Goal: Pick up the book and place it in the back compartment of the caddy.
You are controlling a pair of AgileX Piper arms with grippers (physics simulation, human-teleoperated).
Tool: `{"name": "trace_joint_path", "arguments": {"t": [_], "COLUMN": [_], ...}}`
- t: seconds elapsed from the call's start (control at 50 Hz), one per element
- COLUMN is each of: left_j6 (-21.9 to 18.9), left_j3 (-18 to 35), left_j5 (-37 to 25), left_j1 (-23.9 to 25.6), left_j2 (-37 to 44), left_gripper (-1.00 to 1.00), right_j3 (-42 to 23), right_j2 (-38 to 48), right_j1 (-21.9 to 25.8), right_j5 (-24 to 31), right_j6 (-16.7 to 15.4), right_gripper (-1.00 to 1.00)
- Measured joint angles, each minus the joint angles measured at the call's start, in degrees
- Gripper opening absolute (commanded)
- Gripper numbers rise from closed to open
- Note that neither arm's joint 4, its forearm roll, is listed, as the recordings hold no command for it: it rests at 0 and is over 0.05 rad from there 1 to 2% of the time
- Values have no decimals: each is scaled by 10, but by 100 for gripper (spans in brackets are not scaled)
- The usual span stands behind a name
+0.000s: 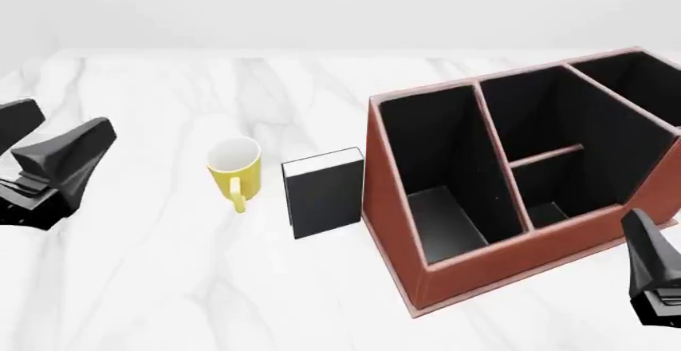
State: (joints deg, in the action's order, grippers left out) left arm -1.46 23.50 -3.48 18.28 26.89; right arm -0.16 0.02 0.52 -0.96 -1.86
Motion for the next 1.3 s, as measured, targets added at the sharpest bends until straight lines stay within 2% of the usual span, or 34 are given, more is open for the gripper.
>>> {"name": "trace_joint_path", "arguments": {"t": [0.18,0.34,0.5,0.62,0.76,1.1,1.3], "left_j6": [-58,-92,-118,-128,-131,-122,-128], "left_j3": [163,287,417,481,503,473,478], "left_j5": [-104,-206,-300,-341,-354,-329,-333], "left_j1": [100,183,221,235,251,281,293], "left_j2": [126,222,311,366,420,505,535], "left_gripper": [100,100,100,100,100,100,100], "right_j3": [0,0,-1,-1,0,0,0], "right_j2": [0,0,0,0,0,0,0], "right_j1": [-1,-3,-7,-9,-9,-8,-7], "right_j5": [-3,-5,-8,-9,-10,-11,-12], "right_j6": [-1,0,3,3,4,3,1], "right_gripper": [100,100,100,100,100,100,100]}}
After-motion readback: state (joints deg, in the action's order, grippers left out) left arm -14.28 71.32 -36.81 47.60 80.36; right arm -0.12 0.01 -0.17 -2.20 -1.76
